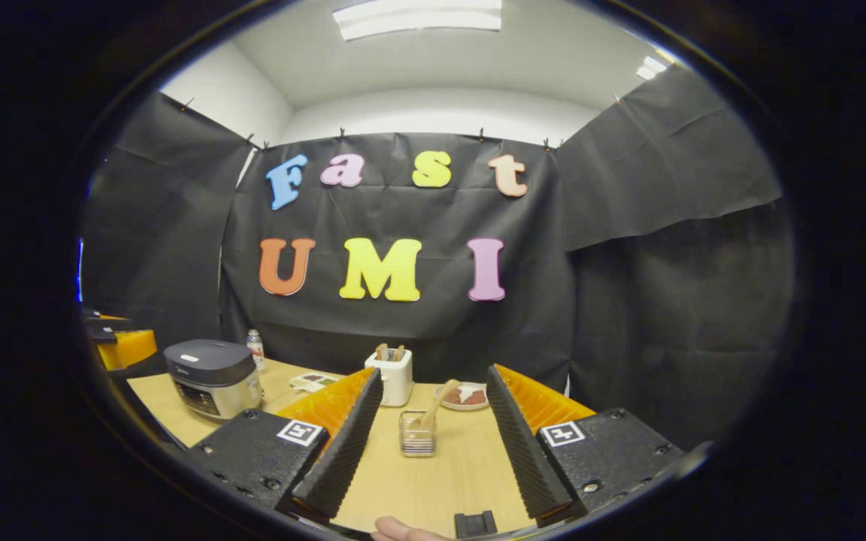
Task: Close the left gripper, press the button to open the rice cooker; take a wooden spoon from the chopstick holder with the right hand, scoop a spoonful of rice and pour it into the rice cooker, then put the wooden spoon back into the chopstick holder.
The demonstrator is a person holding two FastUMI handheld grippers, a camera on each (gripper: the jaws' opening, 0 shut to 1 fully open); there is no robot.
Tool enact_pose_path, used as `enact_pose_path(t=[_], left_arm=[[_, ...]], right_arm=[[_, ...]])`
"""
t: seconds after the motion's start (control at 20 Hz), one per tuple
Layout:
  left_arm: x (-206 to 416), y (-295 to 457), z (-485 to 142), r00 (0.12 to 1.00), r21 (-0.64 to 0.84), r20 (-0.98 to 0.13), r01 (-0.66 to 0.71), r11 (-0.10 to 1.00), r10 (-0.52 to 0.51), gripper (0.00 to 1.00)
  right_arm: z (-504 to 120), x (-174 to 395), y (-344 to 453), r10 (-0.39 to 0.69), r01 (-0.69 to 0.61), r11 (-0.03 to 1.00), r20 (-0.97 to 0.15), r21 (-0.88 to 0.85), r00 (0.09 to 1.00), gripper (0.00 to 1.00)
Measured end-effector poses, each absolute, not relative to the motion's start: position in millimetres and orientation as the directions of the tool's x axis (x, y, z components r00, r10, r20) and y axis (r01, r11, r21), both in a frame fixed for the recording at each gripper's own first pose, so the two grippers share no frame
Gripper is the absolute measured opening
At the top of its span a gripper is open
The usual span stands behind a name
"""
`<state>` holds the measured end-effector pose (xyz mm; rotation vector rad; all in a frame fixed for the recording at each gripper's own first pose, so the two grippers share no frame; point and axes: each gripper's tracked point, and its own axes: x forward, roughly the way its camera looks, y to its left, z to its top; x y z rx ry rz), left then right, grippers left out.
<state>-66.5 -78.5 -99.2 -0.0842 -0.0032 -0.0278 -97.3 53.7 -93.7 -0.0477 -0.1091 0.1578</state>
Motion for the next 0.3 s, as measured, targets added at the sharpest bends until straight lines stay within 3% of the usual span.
enact_pose_path(t=[0.25, 0.3], left_arm=[[-66.7, -71.9, -99.2, 1.0, -0.108, 0.019, 0.02, 0.994, -0.018, 0.95], [-67.1, -71.0, -98.4, 1.0, -0.106, 0.022, 0.017, 0.994, -0.015, 0.96]], right_arm=[[-94.8, -99.1, 55.9, 0.17, -0.165, 0.985, 0.103, -0.057, 0.98, 0.93], [-95.0, -98.2, 55.1, 0.169, -0.164, 0.985, 0.101, -0.054, 0.98, 0.89]])
